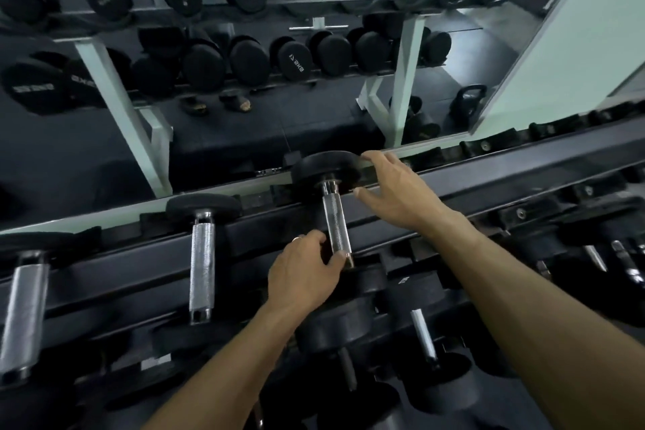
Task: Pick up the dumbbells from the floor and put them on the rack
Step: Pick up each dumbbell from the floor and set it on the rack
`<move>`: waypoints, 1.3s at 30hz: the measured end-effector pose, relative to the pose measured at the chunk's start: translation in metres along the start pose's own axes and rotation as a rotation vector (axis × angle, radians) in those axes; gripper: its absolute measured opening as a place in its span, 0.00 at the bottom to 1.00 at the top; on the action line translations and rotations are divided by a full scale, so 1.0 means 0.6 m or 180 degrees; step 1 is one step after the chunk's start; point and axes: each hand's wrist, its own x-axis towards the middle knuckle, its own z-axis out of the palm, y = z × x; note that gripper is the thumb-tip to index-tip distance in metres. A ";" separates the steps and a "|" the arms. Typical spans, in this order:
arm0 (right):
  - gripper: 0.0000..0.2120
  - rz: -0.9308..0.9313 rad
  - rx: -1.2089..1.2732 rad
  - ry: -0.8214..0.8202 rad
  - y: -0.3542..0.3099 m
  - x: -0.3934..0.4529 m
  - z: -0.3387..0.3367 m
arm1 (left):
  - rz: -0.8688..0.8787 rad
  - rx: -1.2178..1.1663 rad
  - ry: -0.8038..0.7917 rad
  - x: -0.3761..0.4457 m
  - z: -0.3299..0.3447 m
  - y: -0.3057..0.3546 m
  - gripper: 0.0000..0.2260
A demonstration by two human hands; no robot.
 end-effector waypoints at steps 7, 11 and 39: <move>0.29 0.0350 -0.0367 0.0230 -0.032 -0.135 -0.030 | 0.0943 0.0567 -0.0164 -0.080 -0.034 0.000 0.18; 0.29 0.0680 -0.0547 0.0215 -0.041 -0.242 -0.046 | 0.1549 0.0829 -0.0295 -0.137 -0.051 0.008 0.22; 0.29 0.3514 0.0525 0.0494 0.204 -1.227 0.205 | 0.3742 0.2089 -0.2553 -0.740 0.478 0.094 0.23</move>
